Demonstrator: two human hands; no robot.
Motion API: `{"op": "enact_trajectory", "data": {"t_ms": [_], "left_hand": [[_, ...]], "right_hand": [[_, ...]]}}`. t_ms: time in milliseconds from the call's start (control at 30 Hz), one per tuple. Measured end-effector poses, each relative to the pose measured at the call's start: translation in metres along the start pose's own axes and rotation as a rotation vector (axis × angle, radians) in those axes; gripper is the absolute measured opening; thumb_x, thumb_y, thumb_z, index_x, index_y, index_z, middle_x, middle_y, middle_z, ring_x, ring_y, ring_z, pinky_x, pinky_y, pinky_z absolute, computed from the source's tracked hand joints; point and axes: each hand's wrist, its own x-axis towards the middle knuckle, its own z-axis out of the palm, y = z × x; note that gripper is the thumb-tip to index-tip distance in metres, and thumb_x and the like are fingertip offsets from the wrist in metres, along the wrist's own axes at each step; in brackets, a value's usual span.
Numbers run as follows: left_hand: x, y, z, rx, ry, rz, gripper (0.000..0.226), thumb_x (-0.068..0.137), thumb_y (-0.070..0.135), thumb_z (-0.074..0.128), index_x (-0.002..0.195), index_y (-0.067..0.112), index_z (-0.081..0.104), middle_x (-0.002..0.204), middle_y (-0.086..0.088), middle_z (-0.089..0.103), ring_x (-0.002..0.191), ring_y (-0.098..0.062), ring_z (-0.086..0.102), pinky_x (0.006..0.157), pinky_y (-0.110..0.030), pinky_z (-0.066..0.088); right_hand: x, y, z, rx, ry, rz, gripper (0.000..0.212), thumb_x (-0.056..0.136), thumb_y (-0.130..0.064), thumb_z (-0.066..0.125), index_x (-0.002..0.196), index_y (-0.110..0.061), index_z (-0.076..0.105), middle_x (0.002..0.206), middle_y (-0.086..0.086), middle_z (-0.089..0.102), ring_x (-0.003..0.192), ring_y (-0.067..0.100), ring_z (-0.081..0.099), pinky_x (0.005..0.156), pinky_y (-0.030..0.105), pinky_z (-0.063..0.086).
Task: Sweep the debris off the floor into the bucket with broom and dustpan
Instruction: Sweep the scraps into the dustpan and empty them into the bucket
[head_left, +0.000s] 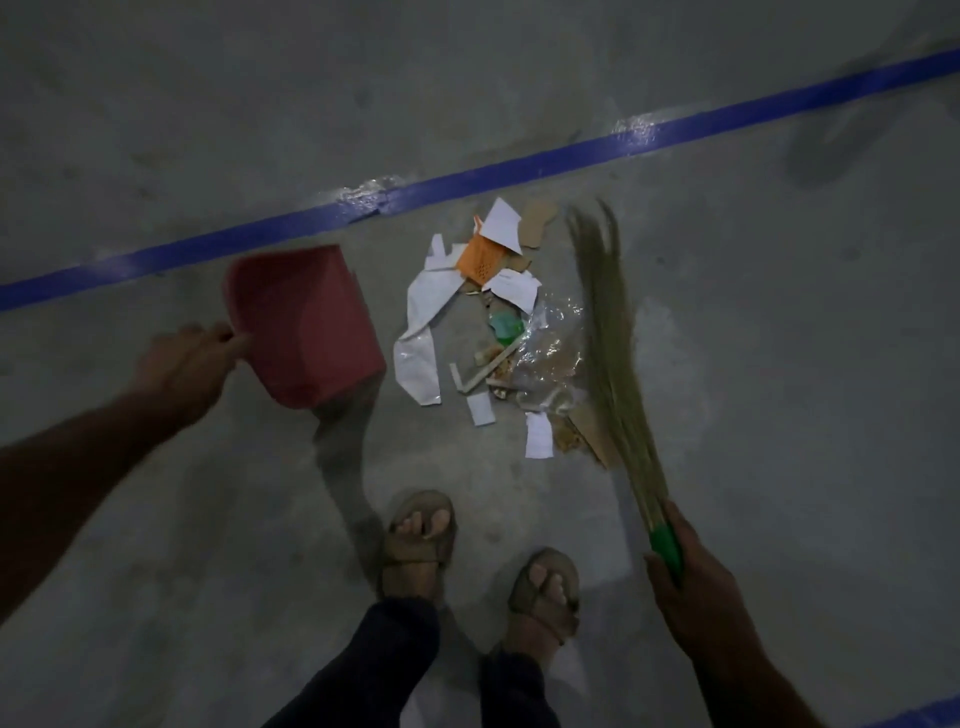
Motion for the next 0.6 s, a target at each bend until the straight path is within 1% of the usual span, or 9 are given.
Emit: {"op": "enact_trajectory", "data": {"t_ms": [100,200,267,333,433,467,500,533,600], "left_hand": [[0.064,0.006,-0.007,0.059,0.019,0.122,0.038,0.087,0.009,0.064,0.116,0.032,0.062,0.103,-0.006,0.062,0.083,-0.034,0.06,0.065,-0.04,0.049],[0.103,0.035,-0.023,0.092,0.043,0.301,0.037,0.086,0.006,0.068,0.116,0.029,0.067,0.106,-0.008,0.066,0.086,-0.035,0.062,0.065,-0.034,0.041],[0.118,0.063,-0.031,0.128,0.052,0.397,0.037,0.088,0.011,0.067,0.12,0.029,0.065,0.109,-0.008,0.065,0.089,-0.036,0.063,0.066,-0.036,0.043],[0.123,0.093,-0.03,0.117,0.051,0.435,0.036,0.088,0.012,0.066,0.12,0.028,0.065,0.11,-0.009,0.064,0.09,-0.037,0.062,0.068,-0.038,0.045],[0.112,0.138,-0.017,0.019,0.046,0.412,0.03,0.088,0.011,0.067,0.116,0.022,0.065,0.11,-0.013,0.064,0.089,-0.038,0.061,0.067,-0.038,0.042],[0.103,0.151,-0.011,-0.005,0.041,0.4,0.03,0.089,0.012,0.066,0.118,0.021,0.062,0.111,-0.014,0.062,0.089,-0.038,0.061,0.067,-0.039,0.044],[0.094,0.162,-0.004,-0.024,0.034,0.383,0.031,0.091,0.013,0.063,0.121,0.02,0.06,0.111,-0.014,0.06,0.089,-0.038,0.06,0.068,-0.04,0.045],[0.082,0.171,0.003,-0.057,0.037,0.362,0.033,0.091,0.013,0.061,0.124,0.018,0.057,0.11,-0.015,0.058,0.09,-0.038,0.059,0.068,-0.041,0.045],[0.059,0.188,0.014,-0.112,0.037,0.324,0.035,0.091,0.013,0.059,0.126,0.016,0.054,0.106,-0.014,0.055,0.088,-0.037,0.058,0.067,-0.042,0.046]], "right_hand": [[0.026,0.009,0.029,0.008,-0.085,-0.028,0.073,0.098,-0.031,0.058,0.158,-0.033,0.017,0.136,0.008,0.059,0.102,0.021,0.061,0.09,0.033,0.05],[0.035,0.015,0.045,0.05,-0.102,-0.064,0.071,0.098,-0.033,0.057,0.157,-0.038,0.016,0.139,0.005,0.058,0.11,0.025,0.061,0.089,0.032,0.048],[0.038,0.015,0.05,0.051,-0.104,-0.097,0.071,0.098,-0.035,0.055,0.156,-0.042,0.014,0.134,0.007,0.061,0.1,0.022,0.062,0.086,0.033,0.051],[0.042,0.008,0.049,0.049,-0.122,-0.148,0.071,0.099,-0.037,0.054,0.155,-0.046,0.013,0.128,0.006,0.063,0.09,0.016,0.063,0.083,0.034,0.054],[0.041,-0.001,0.046,0.116,-0.138,-0.227,0.071,0.098,-0.032,0.057,0.153,-0.049,0.015,0.122,0.002,0.062,0.079,0.004,0.063,0.069,0.015,0.051],[0.038,-0.004,0.045,0.134,-0.155,-0.232,0.072,0.098,-0.03,0.058,0.15,-0.051,0.014,0.121,0.0,0.062,0.076,0.002,0.062,0.065,0.012,0.049],[0.033,-0.007,0.045,0.154,-0.165,-0.239,0.072,0.098,-0.028,0.058,0.148,-0.053,0.012,0.122,-0.001,0.06,0.077,0.002,0.062,0.065,0.011,0.049],[0.028,-0.008,0.045,0.166,-0.164,-0.246,0.073,0.098,-0.026,0.058,0.148,-0.053,0.012,0.127,-0.002,0.058,0.083,0.004,0.062,0.072,0.012,0.051],[0.014,-0.011,0.042,0.188,-0.155,-0.257,0.075,0.097,-0.025,0.06,0.151,-0.051,0.015,0.136,-0.003,0.054,0.105,0.012,0.06,0.089,0.022,0.05]]}}
